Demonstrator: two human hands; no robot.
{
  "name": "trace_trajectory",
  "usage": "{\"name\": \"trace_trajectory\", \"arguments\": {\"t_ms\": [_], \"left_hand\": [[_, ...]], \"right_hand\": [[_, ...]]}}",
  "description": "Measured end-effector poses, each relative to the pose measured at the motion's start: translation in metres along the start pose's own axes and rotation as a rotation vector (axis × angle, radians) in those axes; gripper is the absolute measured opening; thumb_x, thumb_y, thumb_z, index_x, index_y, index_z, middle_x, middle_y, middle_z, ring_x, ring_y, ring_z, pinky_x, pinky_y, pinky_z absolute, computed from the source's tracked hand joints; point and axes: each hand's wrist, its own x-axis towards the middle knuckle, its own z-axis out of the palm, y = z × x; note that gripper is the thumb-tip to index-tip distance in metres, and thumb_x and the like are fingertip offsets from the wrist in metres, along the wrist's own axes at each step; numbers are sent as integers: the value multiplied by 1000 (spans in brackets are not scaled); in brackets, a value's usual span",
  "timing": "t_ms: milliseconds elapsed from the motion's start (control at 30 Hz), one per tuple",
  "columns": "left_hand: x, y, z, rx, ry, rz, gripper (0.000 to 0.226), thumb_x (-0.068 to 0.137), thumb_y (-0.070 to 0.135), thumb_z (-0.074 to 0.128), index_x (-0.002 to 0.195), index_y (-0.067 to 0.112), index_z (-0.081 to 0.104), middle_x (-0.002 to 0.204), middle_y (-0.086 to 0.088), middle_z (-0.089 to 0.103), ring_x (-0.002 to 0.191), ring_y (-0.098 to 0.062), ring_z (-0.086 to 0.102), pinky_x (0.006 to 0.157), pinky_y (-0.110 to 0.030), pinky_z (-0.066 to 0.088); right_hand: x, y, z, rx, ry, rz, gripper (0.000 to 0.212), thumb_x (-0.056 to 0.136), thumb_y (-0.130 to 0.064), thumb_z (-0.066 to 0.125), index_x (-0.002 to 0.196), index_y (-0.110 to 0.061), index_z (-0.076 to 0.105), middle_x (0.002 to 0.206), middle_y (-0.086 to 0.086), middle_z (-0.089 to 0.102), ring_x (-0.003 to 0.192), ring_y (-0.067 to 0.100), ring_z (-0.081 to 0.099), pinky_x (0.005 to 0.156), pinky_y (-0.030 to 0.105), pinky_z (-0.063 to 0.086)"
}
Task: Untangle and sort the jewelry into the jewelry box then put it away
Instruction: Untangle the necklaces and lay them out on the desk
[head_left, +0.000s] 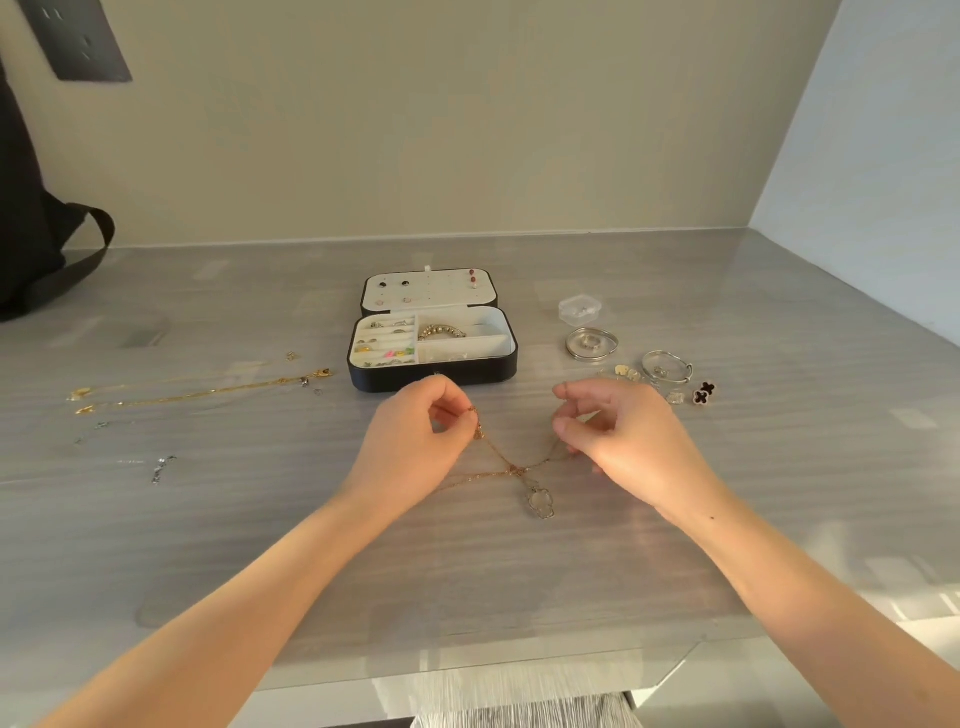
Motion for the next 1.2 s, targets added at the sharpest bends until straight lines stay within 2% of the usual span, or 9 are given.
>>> {"name": "trace_trajectory", "arguments": {"t_ms": [200, 333, 433, 533, 633, 767, 900, 1100, 1200], "left_hand": [[-1, -2, 1, 52, 29, 48, 8, 85, 12, 61, 82, 19, 60, 85, 9, 62, 82, -2, 57, 67, -8, 41], [-6, -2, -2, 157, 36, 201, 10, 84, 11, 62, 87, 19, 61, 91, 8, 57, 80, 1, 54, 68, -9, 39], [-9, -1, -2, 249, -86, 358, 7, 84, 11, 63, 87, 16, 67, 87, 9, 54, 77, 1, 50, 68, -8, 36], [-13, 1, 1, 334, -192, 396, 9, 87, 20, 62, 92, 16, 69, 89, 7, 54, 81, -9, 51, 74, -20, 40], [-15, 5, 0, 387, -237, 381, 12, 90, 21, 57, 92, 12, 65, 88, 4, 50, 83, -15, 51, 77, -26, 41], [-15, 6, -1, 526, -308, 381, 14, 94, 21, 49, 93, 11, 58, 95, -1, 51, 94, -21, 49, 81, -27, 37], [-15, 4, -4, 549, -339, 396, 14, 96, 21, 47, 95, 11, 57, 98, -1, 51, 95, -19, 48, 80, -23, 33], [-16, 0, -15, 444, -359, 390, 10, 92, 21, 55, 93, 14, 62, 88, 7, 51, 70, 0, 43, 66, -14, 32], [-8, 0, -16, 472, -318, 390, 17, 91, 20, 56, 106, 16, 61, 89, 8, 46, 76, -3, 42, 75, -19, 36]], "right_hand": [[-6, -2, 2, -441, 179, -111, 26, 82, -32, 67, 106, -21, 68, 99, -5, 66, 78, 15, 60, 71, 26, 42], [-14, -7, 1, -451, 244, -282, 12, 77, -32, 72, 84, -22, 71, 84, -8, 62, 68, 13, 56, 62, 27, 41], [-30, -15, -2, -460, 79, -331, 18, 75, -44, 70, 79, -27, 68, 76, -15, 57, 67, -1, 45, 61, 19, 34], [-40, -18, 4, -581, -77, -305, 30, 75, -54, 66, 90, -28, 65, 82, -15, 51, 76, 3, 44, 66, 21, 32], [-44, -19, 4, -577, -112, -293, 26, 80, -45, 65, 94, -23, 63, 83, -15, 47, 78, 5, 44, 67, 21, 31], [-51, -18, -4, -480, -143, -240, 11, 82, -31, 67, 89, -24, 60, 65, -17, 48, 60, -1, 46, 58, 12, 35], [-54, -17, -14, -378, -187, -176, 14, 80, -22, 68, 74, -29, 58, 56, -15, 51, 58, -6, 51, 56, 10, 37], [-53, -12, -30, -353, -288, -140, 13, 78, -28, 71, 69, -30, 62, 61, -13, 59, 58, -3, 51, 58, 13, 39], [-49, -11, -31, -360, -296, -140, 13, 79, -34, 69, 71, -25, 65, 61, -12, 61, 57, -1, 52, 58, 15, 40]]}}
